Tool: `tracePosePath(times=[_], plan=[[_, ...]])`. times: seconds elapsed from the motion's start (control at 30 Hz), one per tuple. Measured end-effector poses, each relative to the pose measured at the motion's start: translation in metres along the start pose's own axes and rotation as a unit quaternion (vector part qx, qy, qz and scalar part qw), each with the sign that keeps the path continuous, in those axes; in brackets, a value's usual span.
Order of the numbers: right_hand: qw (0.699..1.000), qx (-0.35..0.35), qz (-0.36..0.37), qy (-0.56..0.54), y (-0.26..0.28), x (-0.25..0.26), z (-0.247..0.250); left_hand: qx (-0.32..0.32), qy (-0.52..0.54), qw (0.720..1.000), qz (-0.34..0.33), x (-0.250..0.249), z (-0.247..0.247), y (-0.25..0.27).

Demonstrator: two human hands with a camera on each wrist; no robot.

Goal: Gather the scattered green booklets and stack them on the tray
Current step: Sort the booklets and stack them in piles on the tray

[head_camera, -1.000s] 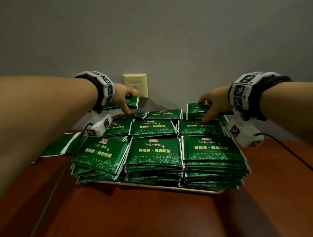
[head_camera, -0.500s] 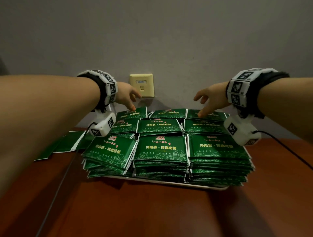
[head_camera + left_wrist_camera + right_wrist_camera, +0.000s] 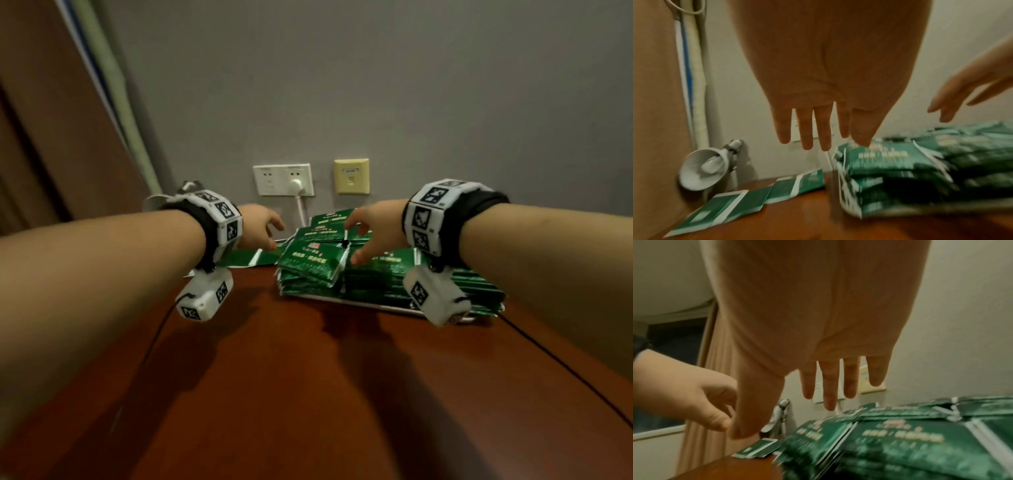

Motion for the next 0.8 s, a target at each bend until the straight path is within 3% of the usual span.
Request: tracePosePath(times=[0.13, 0.23, 0.33, 0.5, 0.6, 0.7, 0.8], plan=[[0.999, 0.032, 0.036, 0.016, 0.013, 0.078, -0.042, 0.078, -0.045, 0.995, 0.032, 0.037, -0.080, 0.059], [0.994, 0.072, 0.060, 0.048, 0.003, 0.130, -0.098, 0.146, -0.014, 0.986, 0.073, 0.072, -0.154, 0.089], [0.987, 0.130, 0.068, 0.069, -0.009, 0.173, -0.155, 0.171, 0.011, 0.980, 0.105, 0.100, -0.206, 0.103], [0.987, 0.141, -0.003, 0.077, -0.034, 0.213, -0.173, 0.175, 0.016, 0.977, 0.121, 0.118, -0.219, 0.092], [0.992, 0.125, 0.000, 0.008, -0.045, 0.228, -0.149, 0.173, -0.010, 0.978, 0.120, 0.126, -0.216, 0.074], [0.992, 0.112, 0.005, 0.052, -0.069, 0.234, -0.145, 0.168, -0.019, 0.977, 0.128, 0.143, -0.214, 0.052], [0.989, 0.129, 0.005, 0.071, -0.134, 0.227, -0.155, 0.163, -0.020, 0.975, 0.152, 0.161, -0.207, 0.028]])
Point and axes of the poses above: each hand's wrist, its own y-axis away from the middle knuckle, its own z-axis out of the back of the hand, x = y × z, the point moved 10 cm from there along -y, towards the middle knuckle, and after that the axes turned 9 degrees about x, right-handed, at the moved point
